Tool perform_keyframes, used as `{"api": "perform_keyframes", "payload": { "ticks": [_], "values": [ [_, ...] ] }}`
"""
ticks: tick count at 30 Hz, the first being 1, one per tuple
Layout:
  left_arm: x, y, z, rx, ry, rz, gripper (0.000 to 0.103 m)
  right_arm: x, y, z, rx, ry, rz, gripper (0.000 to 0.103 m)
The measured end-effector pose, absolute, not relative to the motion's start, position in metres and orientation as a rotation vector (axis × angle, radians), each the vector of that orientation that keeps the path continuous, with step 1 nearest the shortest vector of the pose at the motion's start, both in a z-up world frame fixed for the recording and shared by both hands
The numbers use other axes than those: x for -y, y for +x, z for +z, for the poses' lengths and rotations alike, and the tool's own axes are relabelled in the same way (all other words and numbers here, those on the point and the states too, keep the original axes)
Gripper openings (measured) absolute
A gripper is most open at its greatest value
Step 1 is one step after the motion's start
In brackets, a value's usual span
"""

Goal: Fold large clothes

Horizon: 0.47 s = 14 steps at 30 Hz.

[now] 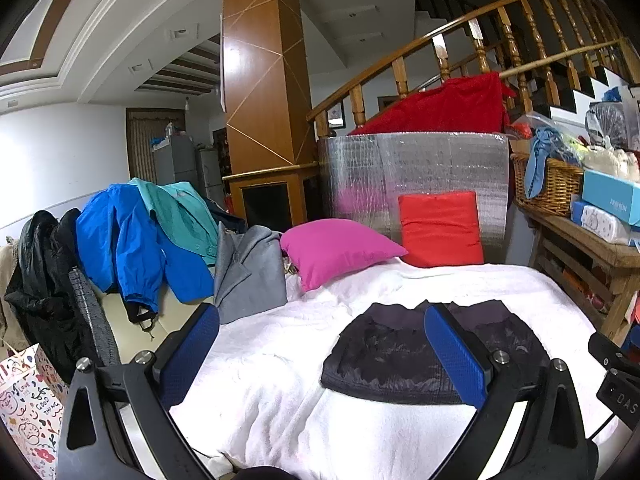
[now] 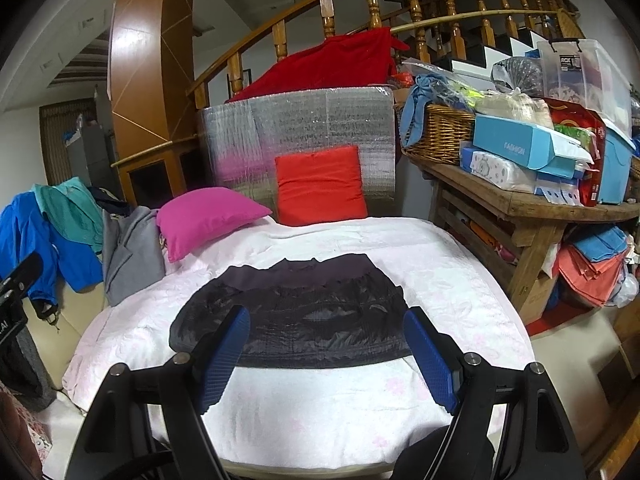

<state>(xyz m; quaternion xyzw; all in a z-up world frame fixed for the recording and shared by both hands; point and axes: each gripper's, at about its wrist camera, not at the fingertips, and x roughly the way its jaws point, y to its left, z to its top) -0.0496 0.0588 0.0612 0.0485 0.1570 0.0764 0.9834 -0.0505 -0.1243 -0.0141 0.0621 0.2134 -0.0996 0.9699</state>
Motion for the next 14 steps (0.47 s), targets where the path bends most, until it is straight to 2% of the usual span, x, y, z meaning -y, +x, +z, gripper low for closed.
{"api": "perform_keyframes", "payload": {
  "ticks": [14],
  "values": [
    [-0.051,0.027,0.03,-0.394,0.075,0.079,0.102,0.167,0.024,-0.037,-0.491,0.137,-0.254,0.082]
  ]
}}
